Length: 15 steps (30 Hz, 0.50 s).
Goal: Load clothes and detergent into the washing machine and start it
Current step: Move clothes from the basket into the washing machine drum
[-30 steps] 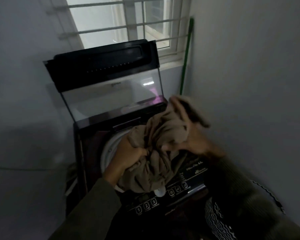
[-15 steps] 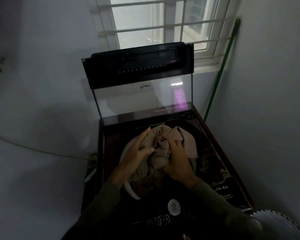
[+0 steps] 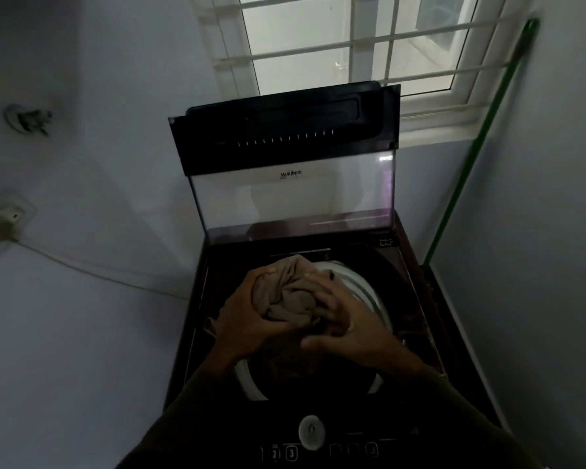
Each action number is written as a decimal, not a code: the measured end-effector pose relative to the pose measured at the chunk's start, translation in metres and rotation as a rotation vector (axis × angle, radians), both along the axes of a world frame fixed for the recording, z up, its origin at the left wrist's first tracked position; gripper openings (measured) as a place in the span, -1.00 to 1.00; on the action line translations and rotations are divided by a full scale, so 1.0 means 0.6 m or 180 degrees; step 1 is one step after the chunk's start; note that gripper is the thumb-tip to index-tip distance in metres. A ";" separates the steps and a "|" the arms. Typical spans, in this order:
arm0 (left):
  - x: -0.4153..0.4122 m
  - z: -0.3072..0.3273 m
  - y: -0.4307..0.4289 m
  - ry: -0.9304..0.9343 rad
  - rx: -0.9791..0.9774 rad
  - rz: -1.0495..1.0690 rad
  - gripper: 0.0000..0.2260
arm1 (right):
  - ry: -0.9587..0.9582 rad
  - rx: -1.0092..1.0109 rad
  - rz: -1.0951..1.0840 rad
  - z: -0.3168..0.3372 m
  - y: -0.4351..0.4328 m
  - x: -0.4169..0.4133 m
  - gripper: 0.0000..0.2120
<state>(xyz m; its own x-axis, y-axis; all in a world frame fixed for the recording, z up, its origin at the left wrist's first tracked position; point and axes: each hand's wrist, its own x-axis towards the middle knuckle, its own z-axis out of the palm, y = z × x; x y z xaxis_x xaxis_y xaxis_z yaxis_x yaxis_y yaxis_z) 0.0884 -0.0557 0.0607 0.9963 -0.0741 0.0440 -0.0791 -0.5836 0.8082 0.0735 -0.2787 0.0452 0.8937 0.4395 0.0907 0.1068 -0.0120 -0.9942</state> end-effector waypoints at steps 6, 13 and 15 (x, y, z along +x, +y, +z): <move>-0.007 0.009 0.012 -0.0257 -0.0375 0.0032 -0.12 | 0.0978 0.0628 -0.1523 -0.015 -0.039 0.035 -0.34; -0.004 0.003 -0.032 -0.0212 -0.0380 -0.0440 0.09 | 0.1785 0.1051 -0.0184 -0.055 0.010 0.027 0.14; 0.002 -0.007 -0.034 -0.0178 -0.0255 -0.0520 0.06 | 0.1579 0.0903 -0.0349 -0.058 0.010 0.025 0.14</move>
<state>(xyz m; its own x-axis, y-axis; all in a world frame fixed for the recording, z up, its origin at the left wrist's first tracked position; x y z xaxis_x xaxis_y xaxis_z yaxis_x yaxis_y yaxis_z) 0.0896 -0.0763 0.0566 0.9671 -0.2287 0.1112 -0.2136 -0.4932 0.8433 0.0883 -0.2726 0.0105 0.8982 0.3616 -0.2499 -0.3596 0.2774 -0.8909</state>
